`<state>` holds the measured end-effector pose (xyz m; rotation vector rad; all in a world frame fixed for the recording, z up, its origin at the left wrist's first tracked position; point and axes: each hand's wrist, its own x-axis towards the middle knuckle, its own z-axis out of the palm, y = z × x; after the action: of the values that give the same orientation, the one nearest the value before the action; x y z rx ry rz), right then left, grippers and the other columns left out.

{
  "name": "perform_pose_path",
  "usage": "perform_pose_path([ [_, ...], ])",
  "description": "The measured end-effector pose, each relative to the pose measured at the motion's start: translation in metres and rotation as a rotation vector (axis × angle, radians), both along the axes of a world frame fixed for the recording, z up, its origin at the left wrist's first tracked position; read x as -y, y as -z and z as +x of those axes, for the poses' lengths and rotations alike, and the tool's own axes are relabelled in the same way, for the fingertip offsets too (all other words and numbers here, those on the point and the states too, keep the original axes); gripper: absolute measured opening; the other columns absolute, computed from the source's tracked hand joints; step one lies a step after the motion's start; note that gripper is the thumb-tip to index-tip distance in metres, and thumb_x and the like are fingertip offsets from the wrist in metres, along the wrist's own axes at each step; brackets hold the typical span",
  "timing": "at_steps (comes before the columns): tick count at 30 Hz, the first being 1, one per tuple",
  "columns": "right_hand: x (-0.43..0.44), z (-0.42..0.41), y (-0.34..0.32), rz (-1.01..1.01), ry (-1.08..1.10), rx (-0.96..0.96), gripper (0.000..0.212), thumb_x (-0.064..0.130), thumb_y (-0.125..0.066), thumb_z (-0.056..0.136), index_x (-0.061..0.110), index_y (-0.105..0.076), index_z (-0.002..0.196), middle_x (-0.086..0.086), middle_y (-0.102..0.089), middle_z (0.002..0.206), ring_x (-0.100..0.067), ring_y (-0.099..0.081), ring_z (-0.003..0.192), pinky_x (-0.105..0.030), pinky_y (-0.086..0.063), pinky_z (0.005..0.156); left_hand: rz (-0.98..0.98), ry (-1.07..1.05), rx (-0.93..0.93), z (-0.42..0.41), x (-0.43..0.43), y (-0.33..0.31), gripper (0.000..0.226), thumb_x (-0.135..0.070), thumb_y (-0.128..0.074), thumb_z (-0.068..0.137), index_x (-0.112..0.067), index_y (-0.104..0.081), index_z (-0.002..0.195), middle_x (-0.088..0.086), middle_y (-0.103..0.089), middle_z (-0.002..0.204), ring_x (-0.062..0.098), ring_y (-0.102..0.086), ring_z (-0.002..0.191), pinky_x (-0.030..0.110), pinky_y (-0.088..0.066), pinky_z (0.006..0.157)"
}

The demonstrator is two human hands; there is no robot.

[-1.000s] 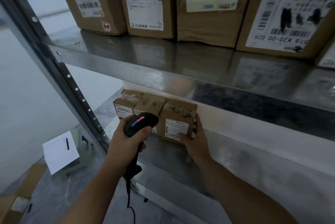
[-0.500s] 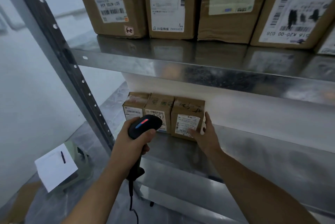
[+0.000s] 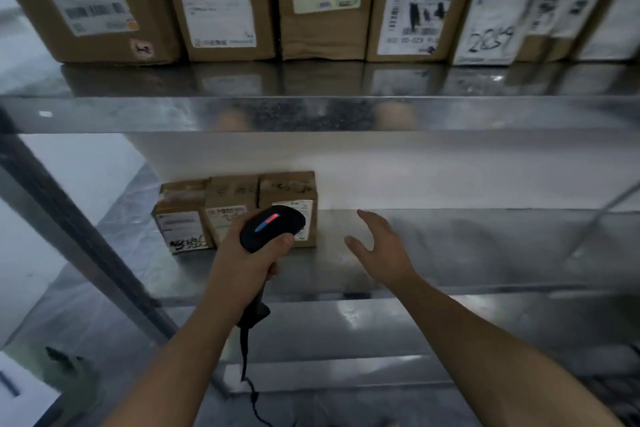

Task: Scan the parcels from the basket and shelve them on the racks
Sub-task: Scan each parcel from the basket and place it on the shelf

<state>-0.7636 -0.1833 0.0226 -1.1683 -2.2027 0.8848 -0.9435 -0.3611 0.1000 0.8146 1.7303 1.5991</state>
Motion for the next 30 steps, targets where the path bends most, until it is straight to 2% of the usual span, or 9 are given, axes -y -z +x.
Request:
perform_pose_path([
  [2, 0.004, 0.022, -0.003, 0.029, 0.027, 0.020, 0.063, 0.047, -0.061, 0.097, 0.021, -0.043, 0.152, -0.003, -0.037, 0.159, -0.019, -0.034, 0.147, -0.029, -0.028, 0.116, 0.005, 0.044, -0.015, 0.012, -0.012, -0.001, 0.041, -0.024, -0.084, 0.085, -0.031, -0.059, 0.117, 0.012, -0.069, 0.103, 0.022, -0.064, 0.064, 0.030, -0.056, 0.057],
  [4, 0.007, 0.045, -0.006, 0.066, 0.067, 0.038, 0.066, 0.054, -0.056, 0.093, 0.020, -0.047, 0.149, -0.006, -0.039, 0.158, -0.022, -0.037, 0.145, -0.034, -0.031, 0.117, 0.004, 0.085, -0.046, 0.026, -0.024, 0.000, 0.038, -0.019, -0.080, 0.088, -0.030, -0.059, 0.119, 0.010, -0.069, 0.103, 0.021, -0.065, 0.064, 0.030, -0.057, 0.059],
  [8, 0.010, 0.101, -0.010, 0.126, 0.174, 0.088, 0.068, 0.059, -0.047, 0.091, 0.022, -0.050, 0.147, -0.005, -0.042, 0.157, -0.022, -0.040, 0.144, -0.029, -0.030, 0.113, -0.004, 0.196, -0.060, 0.063, -0.051, -0.001, 0.046, -0.018, -0.081, 0.087, -0.025, -0.058, 0.126, 0.007, -0.069, 0.103, 0.018, -0.066, 0.063, 0.043, -0.061, 0.069],
  [10, 0.010, 0.131, -0.012, 0.127, 0.224, 0.099, 0.068, 0.059, -0.047, 0.092, 0.021, -0.050, 0.147, -0.006, -0.042, 0.157, -0.023, -0.038, 0.145, -0.028, -0.029, 0.112, -0.010, 0.254, -0.043, 0.085, -0.063, -0.002, 0.055, -0.025, -0.088, 0.079, -0.028, -0.059, 0.126, 0.007, -0.070, 0.104, 0.021, -0.068, 0.067, 0.047, -0.061, 0.075],
  [12, 0.012, 0.162, -0.012, 0.112, 0.274, 0.104, 0.065, 0.057, -0.050, 0.094, 0.021, -0.049, 0.148, -0.007, -0.041, 0.157, -0.024, -0.037, 0.145, -0.034, -0.032, 0.114, -0.028, 0.311, -0.046, 0.109, -0.075, -0.002, 0.062, -0.036, -0.086, 0.070, -0.031, -0.059, 0.125, 0.008, -0.071, 0.104, 0.022, -0.069, 0.067, 0.047, -0.062, 0.076],
  [16, 0.019, 0.230, -0.012, 0.093, 0.389, 0.104, 0.065, 0.058, -0.050, 0.092, 0.022, -0.051, 0.146, -0.007, -0.041, 0.157, -0.023, -0.038, 0.145, -0.038, -0.033, 0.115, -0.033, 0.426, -0.039, 0.167, -0.099, -0.002, 0.051, -0.036, -0.086, 0.069, -0.040, -0.061, 0.113, 0.001, -0.072, 0.099, 0.019, -0.067, 0.063, 0.042, -0.061, 0.070],
  [21, 0.027, 0.329, -0.014, 0.041, 0.551, 0.111, 0.077, 0.075, -0.038, 0.086, 0.031, -0.046, 0.149, 0.000, -0.036, 0.160, -0.022, -0.036, 0.145, -0.045, -0.034, 0.117, -0.013, 0.591, -0.090, 0.256, -0.127, -0.004, 0.043, -0.020, -0.084, 0.084, -0.040, -0.059, 0.113, 0.002, -0.071, 0.097, 0.014, -0.064, 0.058, 0.031, -0.056, 0.064],
  [25, 0.039, 0.408, -0.015, 0.056, 0.656, 0.124, 0.079, 0.071, -0.038, 0.085, 0.024, -0.048, 0.148, -0.004, -0.039, 0.157, -0.021, -0.035, 0.145, -0.047, -0.033, 0.117, -0.030, 0.688, -0.104, 0.333, -0.143, -0.001, 0.047, -0.037, -0.084, 0.069, -0.045, -0.060, 0.109, 0.002, -0.073, 0.096, 0.016, -0.065, 0.059, 0.036, -0.057, 0.067],
  [30, 0.055, 0.504, -0.015, 0.060, 0.783, 0.125, 0.082, 0.071, -0.035, 0.083, 0.023, -0.050, 0.147, -0.004, -0.040, 0.157, -0.020, -0.034, 0.146, -0.046, -0.032, 0.118, -0.010, 0.796, -0.145, 0.427, -0.158, 0.004, 0.049, -0.039, -0.083, 0.070, -0.045, -0.058, 0.111, 0.003, -0.072, 0.093, 0.017, -0.067, 0.059, 0.036, -0.054, 0.064],
])
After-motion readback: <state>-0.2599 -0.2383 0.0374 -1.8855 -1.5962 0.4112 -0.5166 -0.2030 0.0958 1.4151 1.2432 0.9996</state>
